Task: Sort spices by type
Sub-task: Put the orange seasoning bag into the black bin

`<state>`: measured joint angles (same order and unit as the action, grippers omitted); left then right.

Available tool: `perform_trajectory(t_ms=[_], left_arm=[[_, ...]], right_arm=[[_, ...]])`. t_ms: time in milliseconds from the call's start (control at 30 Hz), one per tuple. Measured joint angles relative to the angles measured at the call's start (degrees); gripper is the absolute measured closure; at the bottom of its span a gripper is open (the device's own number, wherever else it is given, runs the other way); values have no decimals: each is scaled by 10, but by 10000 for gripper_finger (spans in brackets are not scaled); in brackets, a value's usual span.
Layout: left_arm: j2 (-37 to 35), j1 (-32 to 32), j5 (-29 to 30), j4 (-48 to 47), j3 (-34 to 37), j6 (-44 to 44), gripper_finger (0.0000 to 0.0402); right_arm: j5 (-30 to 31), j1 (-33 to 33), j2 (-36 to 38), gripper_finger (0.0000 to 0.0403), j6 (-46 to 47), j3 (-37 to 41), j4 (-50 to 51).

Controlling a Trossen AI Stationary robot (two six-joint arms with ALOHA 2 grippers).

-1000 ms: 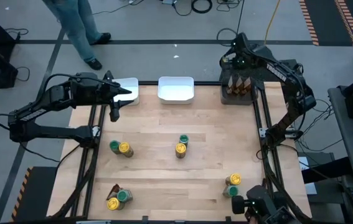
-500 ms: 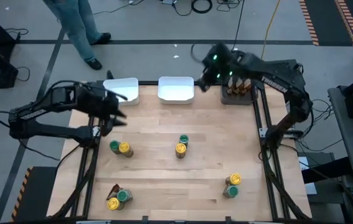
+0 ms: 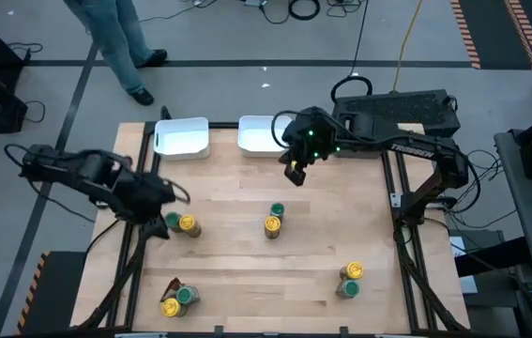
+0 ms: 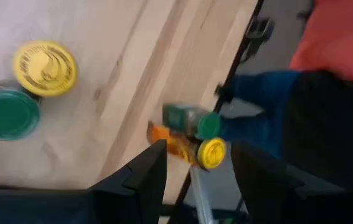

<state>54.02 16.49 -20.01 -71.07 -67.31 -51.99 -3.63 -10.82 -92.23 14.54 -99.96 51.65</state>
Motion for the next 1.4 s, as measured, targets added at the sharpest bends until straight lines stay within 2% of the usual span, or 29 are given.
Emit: perform_trajectory(t_ms=[167,400,633,967,1167,1400], left_arm=[[77,81,37,2,2,-2,220],[177,146,40,47,2,-33,220],[249,179,22,70,2,-86,220],[288,221,6,92,2,-177,220],[300,240,35,92,2,-211,220],[326,256,42,86,2,-227,220]], right_arm=[[52,23,0,403,-16,0,-11],[52,27,0,403,-22,0,2],[51,27,0,403,-35,0,20],[32,27,0,403,-50,0,20],[18,27,0,403,-50,0,20],[18,31,0,403,-52,0,34]])
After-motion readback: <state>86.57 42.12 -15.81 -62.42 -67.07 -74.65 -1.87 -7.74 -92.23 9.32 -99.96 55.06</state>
